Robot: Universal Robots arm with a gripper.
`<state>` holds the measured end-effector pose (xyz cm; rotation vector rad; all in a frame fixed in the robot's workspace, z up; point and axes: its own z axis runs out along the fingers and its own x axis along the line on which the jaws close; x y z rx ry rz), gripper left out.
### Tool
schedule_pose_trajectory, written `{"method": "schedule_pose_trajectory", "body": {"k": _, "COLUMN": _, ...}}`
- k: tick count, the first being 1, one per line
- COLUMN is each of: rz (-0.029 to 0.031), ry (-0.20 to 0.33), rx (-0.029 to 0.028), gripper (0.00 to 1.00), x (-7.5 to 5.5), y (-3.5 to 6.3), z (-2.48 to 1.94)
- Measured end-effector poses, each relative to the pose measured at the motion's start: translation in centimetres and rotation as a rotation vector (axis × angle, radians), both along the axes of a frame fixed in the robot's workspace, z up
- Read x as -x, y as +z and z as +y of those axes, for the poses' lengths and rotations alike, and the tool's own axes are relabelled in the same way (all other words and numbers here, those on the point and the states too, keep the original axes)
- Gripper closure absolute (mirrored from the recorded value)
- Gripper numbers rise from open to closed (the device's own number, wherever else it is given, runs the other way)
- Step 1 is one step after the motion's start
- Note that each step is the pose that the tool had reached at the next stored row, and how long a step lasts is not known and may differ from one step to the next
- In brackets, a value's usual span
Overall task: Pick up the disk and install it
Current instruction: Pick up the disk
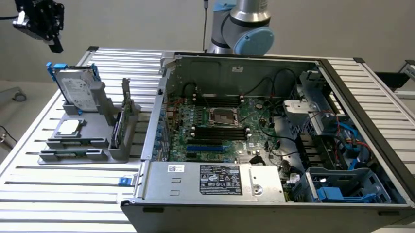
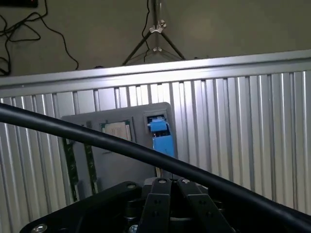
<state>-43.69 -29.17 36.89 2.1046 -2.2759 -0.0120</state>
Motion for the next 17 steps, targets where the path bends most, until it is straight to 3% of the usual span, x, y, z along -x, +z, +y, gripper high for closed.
{"method": "schedule_pose_trajectory", "body": {"k": 5, "rz": 0.0, "ry": 0.092, "rx": -0.0008, "gripper": 0.89, "x": 0.0, "y": 0.0, "z": 0.0}}
{"method": "schedule_pose_trajectory", "body": {"k": 8, "rz": -0.0001, "ry": 0.146, "rx": -0.0042, "gripper": 0.89, "x": 0.0, "y": -0.01, "z": 0.0}}
{"method": "schedule_pose_trajectory", "body": {"k": 10, "rz": -0.0009, "ry": 0.173, "rx": -0.0169, "gripper": 0.89, "x": 0.0, "y": -0.08, "z": 0.0}}
{"method": "schedule_pose_trajectory", "body": {"k": 12, "rz": -0.003, "ry": 0.187, "rx": -0.0345, "gripper": 0.89, "x": 0.1, "y": -0.16, "z": 0.0}}
{"method": "schedule_pose_trajectory", "body": {"k": 13, "rz": -0.0055, "ry": 0.188, "rx": -0.0377, "gripper": 0.89, "x": 0.4, "y": -0.18, "z": 0.01}}
{"method": "schedule_pose_trajectory", "body": {"k": 15, "rz": -0.0122, "ry": 0.188, "rx": -0.0372, "gripper": 0.88, "x": 0.9, "y": -0.2, "z": 0.0}}
{"method": "schedule_pose_trajectory", "body": {"k": 17, "rz": -0.0142, "ry": 0.189, "rx": -0.037, "gripper": 0.76, "x": 1.2, "y": -0.22, "z": -0.01}}
